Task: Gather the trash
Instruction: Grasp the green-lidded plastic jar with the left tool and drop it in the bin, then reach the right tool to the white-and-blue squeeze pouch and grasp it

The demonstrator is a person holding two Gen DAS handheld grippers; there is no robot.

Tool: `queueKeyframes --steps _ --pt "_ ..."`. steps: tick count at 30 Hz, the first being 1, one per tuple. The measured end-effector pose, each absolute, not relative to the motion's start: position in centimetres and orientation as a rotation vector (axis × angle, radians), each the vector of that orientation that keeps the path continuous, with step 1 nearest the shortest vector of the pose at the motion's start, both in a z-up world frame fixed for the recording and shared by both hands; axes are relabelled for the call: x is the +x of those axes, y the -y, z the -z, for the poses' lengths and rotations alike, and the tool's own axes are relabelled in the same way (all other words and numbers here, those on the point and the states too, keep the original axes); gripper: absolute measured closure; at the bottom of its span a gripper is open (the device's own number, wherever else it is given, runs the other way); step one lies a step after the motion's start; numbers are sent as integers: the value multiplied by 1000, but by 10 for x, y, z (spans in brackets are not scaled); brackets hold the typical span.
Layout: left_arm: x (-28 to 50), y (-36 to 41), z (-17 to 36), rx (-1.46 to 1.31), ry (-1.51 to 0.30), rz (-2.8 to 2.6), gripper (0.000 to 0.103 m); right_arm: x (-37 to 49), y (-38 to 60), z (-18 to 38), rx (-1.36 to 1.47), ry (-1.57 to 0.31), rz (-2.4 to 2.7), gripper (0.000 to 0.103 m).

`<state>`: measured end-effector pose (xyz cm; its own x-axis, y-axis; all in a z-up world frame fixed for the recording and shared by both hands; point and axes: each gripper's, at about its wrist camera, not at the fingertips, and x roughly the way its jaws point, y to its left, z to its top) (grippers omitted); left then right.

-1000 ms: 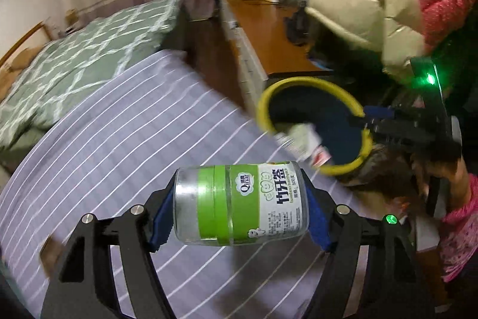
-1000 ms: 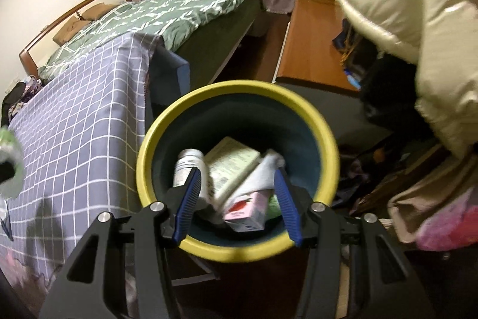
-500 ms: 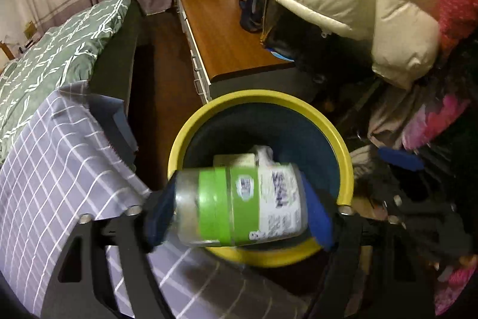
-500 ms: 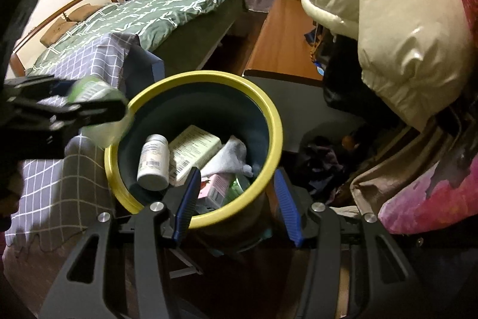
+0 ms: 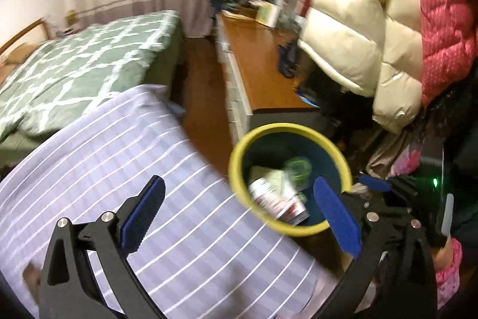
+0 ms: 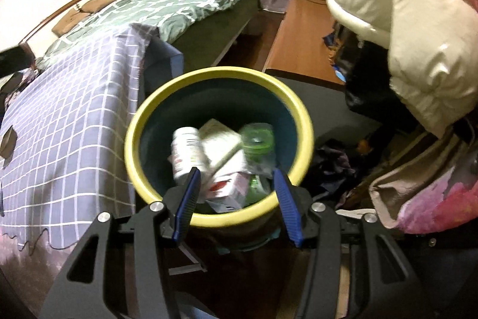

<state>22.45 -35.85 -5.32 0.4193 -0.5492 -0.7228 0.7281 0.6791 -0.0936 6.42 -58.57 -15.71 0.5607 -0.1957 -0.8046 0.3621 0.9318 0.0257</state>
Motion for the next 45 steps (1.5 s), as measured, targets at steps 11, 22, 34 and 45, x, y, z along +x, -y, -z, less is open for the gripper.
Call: queueKeyframes --steps 11,22,34,45 --pt "176 168 32 104 -741 525 5 100 520 159 107 -952 190 54" --pt "123 11 41 39 -731 186 5 150 357 138 -67 -947 -207 54" --pt "99 -50 38 -18 -695 85 5 181 175 129 -206 -956 -637 54" --pt "101 -57 53 -64 -735 104 5 194 138 164 -320 -1018 -628 55"
